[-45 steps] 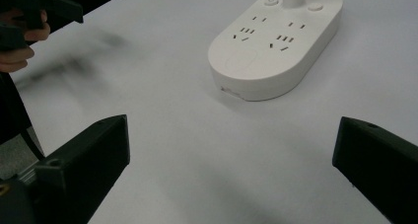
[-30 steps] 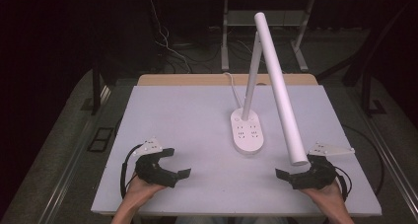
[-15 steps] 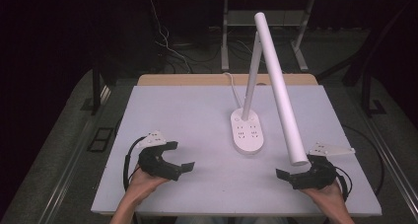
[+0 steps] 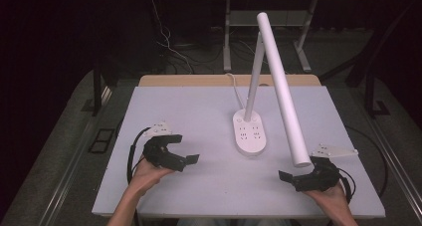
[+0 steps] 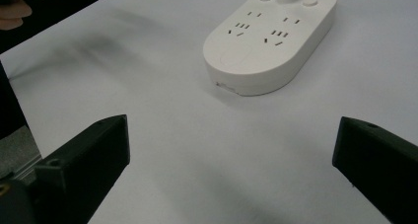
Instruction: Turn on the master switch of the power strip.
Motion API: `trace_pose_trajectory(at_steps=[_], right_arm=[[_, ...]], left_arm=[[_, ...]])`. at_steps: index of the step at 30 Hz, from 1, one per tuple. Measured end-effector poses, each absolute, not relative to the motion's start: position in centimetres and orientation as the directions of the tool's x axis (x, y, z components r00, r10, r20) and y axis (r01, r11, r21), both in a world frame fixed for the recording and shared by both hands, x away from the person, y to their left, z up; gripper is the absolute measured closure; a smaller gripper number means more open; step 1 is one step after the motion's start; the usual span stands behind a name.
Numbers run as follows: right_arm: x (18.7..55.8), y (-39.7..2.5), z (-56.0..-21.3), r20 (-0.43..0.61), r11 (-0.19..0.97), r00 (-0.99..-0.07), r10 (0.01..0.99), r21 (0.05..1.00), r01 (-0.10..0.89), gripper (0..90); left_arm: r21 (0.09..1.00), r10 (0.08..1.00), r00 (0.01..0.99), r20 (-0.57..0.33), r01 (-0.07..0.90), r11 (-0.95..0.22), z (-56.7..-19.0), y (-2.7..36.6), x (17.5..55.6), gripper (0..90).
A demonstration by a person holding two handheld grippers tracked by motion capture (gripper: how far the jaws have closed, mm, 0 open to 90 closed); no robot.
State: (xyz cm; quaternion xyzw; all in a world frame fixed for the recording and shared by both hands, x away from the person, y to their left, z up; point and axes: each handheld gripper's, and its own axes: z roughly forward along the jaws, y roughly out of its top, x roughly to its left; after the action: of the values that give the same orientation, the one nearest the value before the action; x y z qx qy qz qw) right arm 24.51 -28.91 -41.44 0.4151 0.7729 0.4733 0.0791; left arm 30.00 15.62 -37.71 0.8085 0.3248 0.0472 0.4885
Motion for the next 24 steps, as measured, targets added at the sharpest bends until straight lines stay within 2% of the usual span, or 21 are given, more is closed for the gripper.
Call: trace_pose_trajectory(at_steps=[24], right_arm=[[24.5, -28.9, -41.5, 0.271, 0.212, -0.641, 0.718, 0.792, 0.572, 0.5]], left_arm=[[0.801, 0.541, 0.817, -0.199, 0.454, -0.39, -35.8, 13.1, 32.6, 0.2]])
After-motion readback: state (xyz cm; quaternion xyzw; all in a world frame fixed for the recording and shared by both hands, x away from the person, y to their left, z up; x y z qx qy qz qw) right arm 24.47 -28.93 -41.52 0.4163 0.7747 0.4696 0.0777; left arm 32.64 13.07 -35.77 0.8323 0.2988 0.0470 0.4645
